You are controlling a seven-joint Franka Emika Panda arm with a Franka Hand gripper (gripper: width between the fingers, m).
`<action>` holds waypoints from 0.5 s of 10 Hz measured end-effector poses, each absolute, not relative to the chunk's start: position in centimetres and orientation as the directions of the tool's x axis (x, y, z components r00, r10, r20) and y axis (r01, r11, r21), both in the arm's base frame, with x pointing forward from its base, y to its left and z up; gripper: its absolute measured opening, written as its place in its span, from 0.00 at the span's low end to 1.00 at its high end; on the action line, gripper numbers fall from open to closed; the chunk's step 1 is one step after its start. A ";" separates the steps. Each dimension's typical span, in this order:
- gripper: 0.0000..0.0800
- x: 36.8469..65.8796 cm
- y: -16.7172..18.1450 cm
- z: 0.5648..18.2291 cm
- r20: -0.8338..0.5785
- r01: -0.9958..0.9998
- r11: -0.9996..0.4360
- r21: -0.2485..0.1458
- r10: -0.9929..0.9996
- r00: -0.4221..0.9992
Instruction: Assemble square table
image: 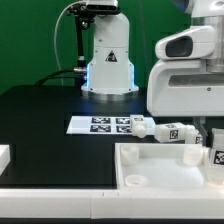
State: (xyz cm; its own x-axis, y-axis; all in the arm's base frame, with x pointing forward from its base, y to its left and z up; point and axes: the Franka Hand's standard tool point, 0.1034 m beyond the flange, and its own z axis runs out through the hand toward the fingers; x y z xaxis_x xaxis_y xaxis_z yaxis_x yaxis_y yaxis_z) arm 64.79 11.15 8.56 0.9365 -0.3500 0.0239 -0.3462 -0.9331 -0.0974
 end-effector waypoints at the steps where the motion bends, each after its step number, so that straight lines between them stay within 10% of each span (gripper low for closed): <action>1: 0.37 64.8 11.0 8.5 0.019 -0.452 -0.886 -0.098 -0.456 0.890; 5: 0.37 64.7 10.5 8.4 -0.024 -0.914 -0.391 -0.107 -0.918 0.395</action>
Offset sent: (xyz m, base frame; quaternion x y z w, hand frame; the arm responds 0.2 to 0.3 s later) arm 0.0058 0.0129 -0.0108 0.0148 0.0054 0.4051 0.9141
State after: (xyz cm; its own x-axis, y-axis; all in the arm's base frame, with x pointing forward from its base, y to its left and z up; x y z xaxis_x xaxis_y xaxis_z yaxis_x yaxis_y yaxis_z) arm 64.69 10.48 8.37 0.3952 -0.9183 -0.0240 -0.9143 -0.3907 -0.1069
